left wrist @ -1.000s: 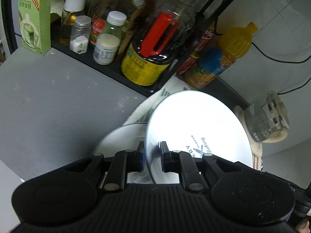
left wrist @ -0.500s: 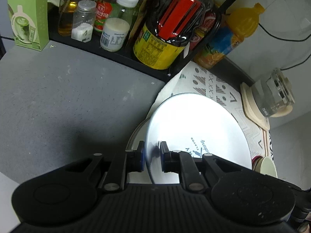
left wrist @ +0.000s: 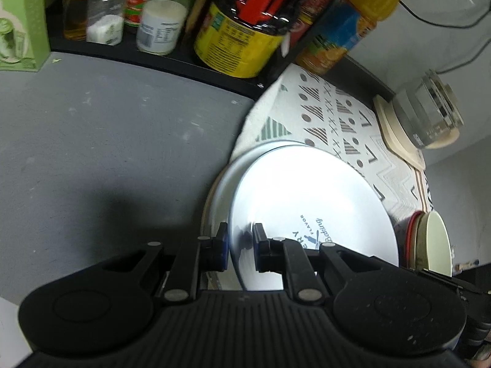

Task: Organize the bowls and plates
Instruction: 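Carry the 'Bakery X' plate with both grippers and lower it onto the 'Sweet' plate, then open both grippers and release the 'Bakery X' plate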

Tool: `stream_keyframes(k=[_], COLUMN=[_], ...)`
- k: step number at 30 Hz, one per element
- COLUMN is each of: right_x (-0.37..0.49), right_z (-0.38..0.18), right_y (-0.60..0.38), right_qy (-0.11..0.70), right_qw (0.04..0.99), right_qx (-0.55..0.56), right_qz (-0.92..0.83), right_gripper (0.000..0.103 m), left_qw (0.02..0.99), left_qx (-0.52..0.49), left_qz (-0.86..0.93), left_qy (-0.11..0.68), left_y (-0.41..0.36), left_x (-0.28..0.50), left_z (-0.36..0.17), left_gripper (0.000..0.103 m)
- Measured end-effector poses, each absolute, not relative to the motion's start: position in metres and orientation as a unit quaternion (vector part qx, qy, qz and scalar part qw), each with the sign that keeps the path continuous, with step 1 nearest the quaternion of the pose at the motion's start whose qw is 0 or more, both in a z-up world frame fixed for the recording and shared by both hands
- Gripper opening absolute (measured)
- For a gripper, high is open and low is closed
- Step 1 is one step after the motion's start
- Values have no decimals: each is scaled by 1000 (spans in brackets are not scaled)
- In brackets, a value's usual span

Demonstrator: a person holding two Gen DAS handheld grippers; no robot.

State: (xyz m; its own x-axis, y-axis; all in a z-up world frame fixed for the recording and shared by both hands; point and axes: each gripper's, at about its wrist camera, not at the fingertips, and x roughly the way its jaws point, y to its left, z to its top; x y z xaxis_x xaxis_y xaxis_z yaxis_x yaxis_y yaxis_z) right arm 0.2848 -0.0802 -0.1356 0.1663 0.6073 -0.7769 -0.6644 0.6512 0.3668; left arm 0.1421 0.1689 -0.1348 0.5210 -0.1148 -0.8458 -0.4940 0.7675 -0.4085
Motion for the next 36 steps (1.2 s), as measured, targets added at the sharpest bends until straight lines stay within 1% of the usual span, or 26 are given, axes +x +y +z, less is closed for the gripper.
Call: stream_keyframes(k=[14, 21, 26, 28, 30, 33, 36], right_x=[276, 277, 279, 281, 281, 282, 283], right_z=[-151, -153, -154, -156, -158, -162, -165], right_y=[-95, -96, -92, -91, -90, -88, -84], right_qy=[518, 517, 514, 517, 519, 523, 521], right_qw=[764, 769, 774, 773, 773, 772, 774], right_qx=[-47, -51, -60, -58, -59, -59, -61], right_qz=[381, 372, 365, 364, 361, 357, 355], right_gripper=[15, 14, 13, 13, 14, 16, 18], left_qw=[804, 801, 815, 821, 829, 837, 833], left_qx=[-296, -293, -259, -253, -240, -235, -245], left_qz=[100, 100, 108, 110, 124, 137, 144], left_qy=[506, 513, 506, 500, 491, 475, 474], left_y=[149, 144, 141, 143, 146, 151, 157], left_x=[154, 155, 156, 153, 146, 135, 130], left_z=[-154, -163, -149, -140, -132, -123, -128], left_gripper=[13, 15, 16, 22, 35, 49, 51])
